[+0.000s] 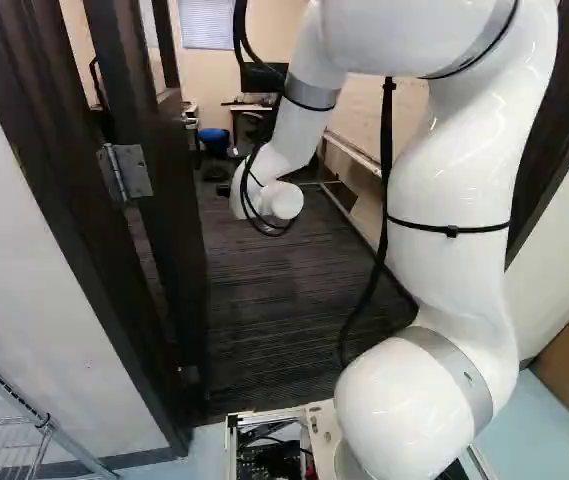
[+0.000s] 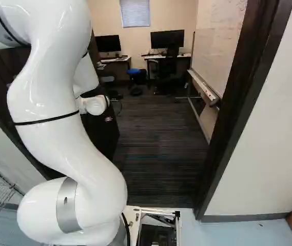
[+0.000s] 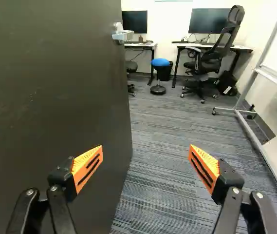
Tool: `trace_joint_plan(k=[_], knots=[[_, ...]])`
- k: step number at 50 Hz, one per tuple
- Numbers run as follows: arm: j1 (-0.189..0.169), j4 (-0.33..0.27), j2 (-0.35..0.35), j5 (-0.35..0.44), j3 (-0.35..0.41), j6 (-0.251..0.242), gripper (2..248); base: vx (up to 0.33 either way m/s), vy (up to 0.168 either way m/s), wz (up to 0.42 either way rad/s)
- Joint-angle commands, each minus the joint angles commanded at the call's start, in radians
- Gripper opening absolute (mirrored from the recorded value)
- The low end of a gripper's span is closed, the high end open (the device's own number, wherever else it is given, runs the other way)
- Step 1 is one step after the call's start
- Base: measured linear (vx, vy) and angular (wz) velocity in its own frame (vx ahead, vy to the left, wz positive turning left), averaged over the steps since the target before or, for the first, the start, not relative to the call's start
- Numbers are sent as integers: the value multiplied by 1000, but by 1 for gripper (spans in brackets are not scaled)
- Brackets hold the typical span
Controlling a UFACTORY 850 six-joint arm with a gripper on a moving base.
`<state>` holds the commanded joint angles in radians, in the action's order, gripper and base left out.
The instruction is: Open the door and move inside
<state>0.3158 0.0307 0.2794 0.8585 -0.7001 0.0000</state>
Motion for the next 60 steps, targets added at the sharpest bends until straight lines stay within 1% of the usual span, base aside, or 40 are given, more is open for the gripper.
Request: trace_joint_plan(k=[18, 44, 60], knots=[[-65, -6, -115, 3, 126, 0, 247, 0, 0, 0], [-180, -18, -319, 8, 350, 0, 247, 0, 0, 0], [-236, -23, -418, 11, 458, 0, 247, 0, 0, 0]])
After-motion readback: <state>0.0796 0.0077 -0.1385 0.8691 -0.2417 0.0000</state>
